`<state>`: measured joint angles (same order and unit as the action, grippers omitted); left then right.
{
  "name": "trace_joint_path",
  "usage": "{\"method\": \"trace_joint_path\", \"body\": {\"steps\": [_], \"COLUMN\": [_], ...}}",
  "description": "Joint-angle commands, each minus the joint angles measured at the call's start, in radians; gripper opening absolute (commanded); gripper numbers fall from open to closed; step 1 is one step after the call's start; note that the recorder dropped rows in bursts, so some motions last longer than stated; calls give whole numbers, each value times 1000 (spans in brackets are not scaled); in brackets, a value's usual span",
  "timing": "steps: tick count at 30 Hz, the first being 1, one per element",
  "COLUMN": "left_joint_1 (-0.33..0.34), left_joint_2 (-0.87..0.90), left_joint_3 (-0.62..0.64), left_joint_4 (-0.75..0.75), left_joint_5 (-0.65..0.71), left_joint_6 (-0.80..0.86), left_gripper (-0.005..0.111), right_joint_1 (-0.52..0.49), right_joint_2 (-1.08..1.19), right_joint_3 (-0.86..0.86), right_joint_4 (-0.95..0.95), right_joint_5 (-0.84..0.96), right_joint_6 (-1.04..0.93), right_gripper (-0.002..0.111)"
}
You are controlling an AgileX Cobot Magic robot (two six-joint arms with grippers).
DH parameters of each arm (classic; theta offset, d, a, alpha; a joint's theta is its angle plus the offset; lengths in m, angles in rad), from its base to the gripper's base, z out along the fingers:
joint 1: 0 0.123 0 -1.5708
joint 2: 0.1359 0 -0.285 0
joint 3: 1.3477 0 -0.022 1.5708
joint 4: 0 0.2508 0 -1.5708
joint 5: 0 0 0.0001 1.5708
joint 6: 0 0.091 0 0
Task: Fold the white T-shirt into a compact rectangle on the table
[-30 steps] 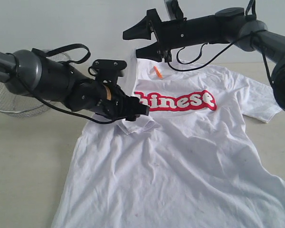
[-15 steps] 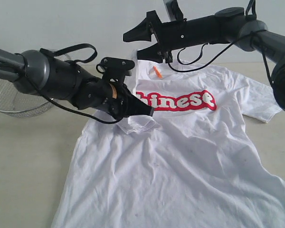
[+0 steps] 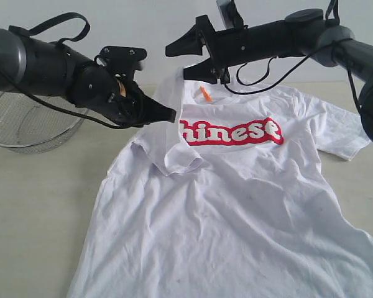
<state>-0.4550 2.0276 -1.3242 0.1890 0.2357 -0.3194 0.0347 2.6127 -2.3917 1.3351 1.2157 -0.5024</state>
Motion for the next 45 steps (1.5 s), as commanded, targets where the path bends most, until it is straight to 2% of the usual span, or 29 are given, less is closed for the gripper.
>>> {"method": "trace_joint_path", "body": {"steps": [1, 2, 3, 4, 5, 6, 8, 12, 21, 24, 29, 32, 37, 45], "left_joint_1": [-47, -58, -59, -59, -59, -59, -82, -120, -118, -115, -102, -100, -94, -81], "left_joint_2": [-13, -13, -13, -7, 0, 19, 55, 104, 157, 163, 163, 163, 165, 163], "left_joint_3": [-7, -7, -7, -7, -7, -7, -7, -7, -28, -38, -38, -38, -38, -38], "left_joint_4": [-80, -89, -110, -141, -143, -156, -163, -165, -167, -167, -163, -163, -163, -163], "left_joint_5": [-27, -29, -27, -21, -19, -18, -38, -138, -182, -184, -216, -218, -212, -192], "left_joint_6": [6, 6, 6, 6, 6, 7, 18, 21, 21, 23, 55, 55, 76, 81], "left_gripper": [16, 32, 43, 62, 69, 69, 62, 62, 59, 47, 18, 9, 5, 4], "right_joint_1": [-15, -15, -15, -15, -15, -15, -15, -15, -15, -15, -15, -15, -15, -15], "right_joint_2": [-9, -9, -9, -9, -9, -9, -9, -9, -9, -9, -9, -9, -9, -9], "right_joint_3": [-5, -5, -5, -5, -5, -5, -5, -5, -5, -5, -5, -5, -5, -5], "right_joint_4": [1, 1, 1, 1, 1, 1, 1, 3, 18, 20, 20, 20, 20, 20], "right_joint_5": [5, 5, 5, 5, 5, 5, 5, 5, 5, 5, 5, 5, 5, 5], "right_joint_6": [8, 5, 5, 5, 5, 5, 9, 16, 19, 19, 19, 19, 19, 15], "right_gripper": [66, 66, 66, 66, 66, 66, 66, 66, 66, 66, 66, 66, 66, 66]}}
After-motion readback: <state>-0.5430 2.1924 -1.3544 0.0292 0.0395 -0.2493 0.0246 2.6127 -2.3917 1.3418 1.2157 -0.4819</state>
